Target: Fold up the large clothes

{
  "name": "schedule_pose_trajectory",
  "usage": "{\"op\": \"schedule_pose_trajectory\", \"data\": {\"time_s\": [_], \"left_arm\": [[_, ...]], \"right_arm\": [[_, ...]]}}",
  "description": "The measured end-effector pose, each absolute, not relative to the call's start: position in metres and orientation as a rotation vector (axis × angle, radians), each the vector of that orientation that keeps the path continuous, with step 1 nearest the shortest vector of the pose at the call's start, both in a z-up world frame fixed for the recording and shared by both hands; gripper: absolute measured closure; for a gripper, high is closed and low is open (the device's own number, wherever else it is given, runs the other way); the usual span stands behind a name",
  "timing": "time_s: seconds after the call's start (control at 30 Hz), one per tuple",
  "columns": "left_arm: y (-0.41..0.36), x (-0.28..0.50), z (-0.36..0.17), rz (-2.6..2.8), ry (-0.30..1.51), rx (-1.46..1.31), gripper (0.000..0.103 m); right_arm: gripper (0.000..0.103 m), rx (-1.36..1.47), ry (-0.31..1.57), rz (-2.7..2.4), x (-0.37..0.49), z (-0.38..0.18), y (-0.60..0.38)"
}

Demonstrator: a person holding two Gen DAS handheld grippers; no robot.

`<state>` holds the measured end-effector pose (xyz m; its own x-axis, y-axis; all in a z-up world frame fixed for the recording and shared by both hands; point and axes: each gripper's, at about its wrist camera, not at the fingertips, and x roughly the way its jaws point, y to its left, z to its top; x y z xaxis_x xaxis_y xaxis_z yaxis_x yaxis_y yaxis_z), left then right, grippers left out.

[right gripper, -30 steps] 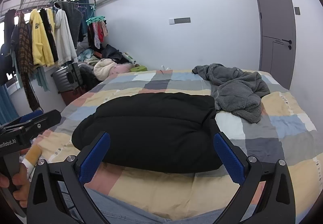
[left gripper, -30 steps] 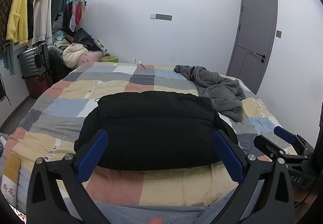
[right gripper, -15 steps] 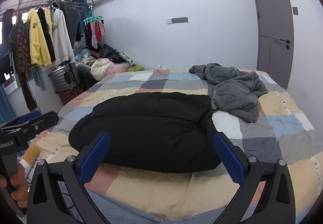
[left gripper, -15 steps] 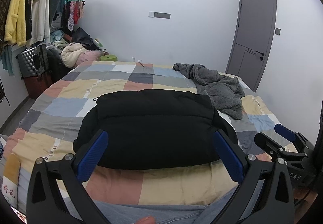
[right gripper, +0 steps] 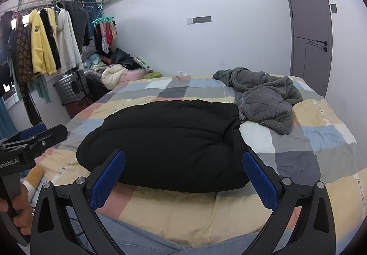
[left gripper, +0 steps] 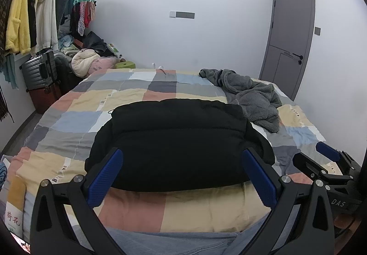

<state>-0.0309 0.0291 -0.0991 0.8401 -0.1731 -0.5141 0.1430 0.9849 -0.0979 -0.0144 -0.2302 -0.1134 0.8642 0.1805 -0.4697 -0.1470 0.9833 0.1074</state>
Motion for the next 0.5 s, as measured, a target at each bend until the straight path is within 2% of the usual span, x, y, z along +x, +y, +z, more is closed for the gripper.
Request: {"op": "schedule_pose_trajectory", "data": {"time_s": [0.5], "left_arm": [[0.0305,-0.0301,-0.0998,-0.175,0.557,-0.057,0.0]], "right_arm": [[0.0,0.074,0.5,0.164,-0.0174,-0.1157,-0.2317]]}}
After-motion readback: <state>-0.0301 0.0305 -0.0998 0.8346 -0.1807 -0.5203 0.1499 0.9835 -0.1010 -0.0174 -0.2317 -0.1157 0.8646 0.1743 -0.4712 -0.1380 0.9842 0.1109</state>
